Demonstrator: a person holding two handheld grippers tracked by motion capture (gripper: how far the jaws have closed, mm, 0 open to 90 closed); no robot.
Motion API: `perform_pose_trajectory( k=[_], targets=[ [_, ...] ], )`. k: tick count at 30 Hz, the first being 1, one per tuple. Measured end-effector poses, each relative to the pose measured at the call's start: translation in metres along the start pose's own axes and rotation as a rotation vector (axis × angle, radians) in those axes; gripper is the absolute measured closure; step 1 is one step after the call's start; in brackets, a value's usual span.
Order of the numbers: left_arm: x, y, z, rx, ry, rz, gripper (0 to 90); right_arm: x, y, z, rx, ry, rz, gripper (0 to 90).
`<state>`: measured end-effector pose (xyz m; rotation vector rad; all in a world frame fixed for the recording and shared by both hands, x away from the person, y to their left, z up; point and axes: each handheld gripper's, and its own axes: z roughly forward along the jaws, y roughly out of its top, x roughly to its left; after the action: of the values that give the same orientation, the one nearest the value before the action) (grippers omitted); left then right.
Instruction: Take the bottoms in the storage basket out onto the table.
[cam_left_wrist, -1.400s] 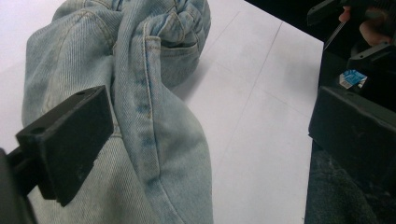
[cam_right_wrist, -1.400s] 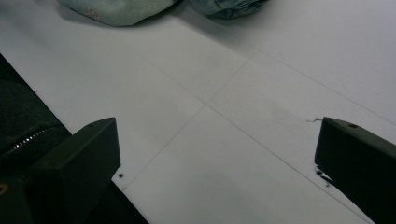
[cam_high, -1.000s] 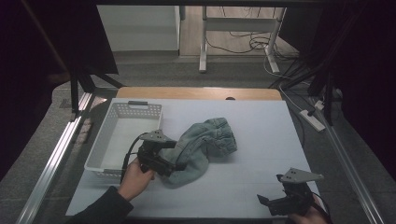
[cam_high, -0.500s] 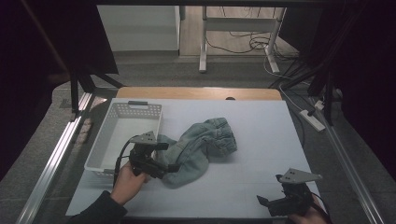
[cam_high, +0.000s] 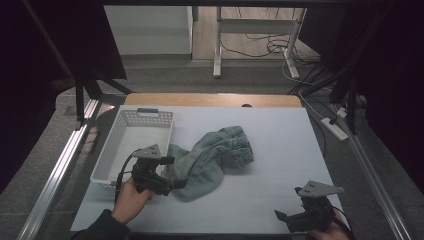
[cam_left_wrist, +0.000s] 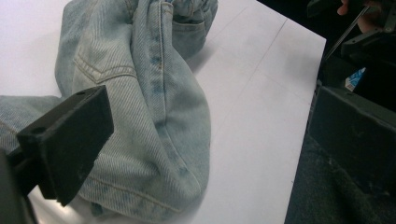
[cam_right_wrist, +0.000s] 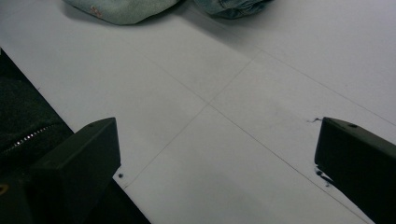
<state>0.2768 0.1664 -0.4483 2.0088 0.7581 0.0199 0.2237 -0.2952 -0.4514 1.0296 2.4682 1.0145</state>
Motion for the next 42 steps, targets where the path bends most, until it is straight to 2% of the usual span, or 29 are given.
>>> perform_pose_trajectory(
  k=[13,19,34,42],
  targets=[
    [0.001,-0.017,-0.020,-0.015,0.020,-0.045,0.6,0.000,0.000,0.000,0.003,-0.001,-0.006,0.8],
    [0.001,-0.025,-0.026,-0.004,0.034,-0.056,0.5,0.000,0.000,0.000,0.006,-0.001,-0.008,0.8],
    [0.000,-0.047,-0.051,-0.031,0.060,-0.104,0.4,0.001,0.000,0.001,0.008,-0.002,-0.008,0.8],
    [0.001,-0.062,-0.066,-0.045,0.089,-0.142,0.4,0.001,0.000,0.001,0.011,-0.003,-0.009,0.8]
  ],
)
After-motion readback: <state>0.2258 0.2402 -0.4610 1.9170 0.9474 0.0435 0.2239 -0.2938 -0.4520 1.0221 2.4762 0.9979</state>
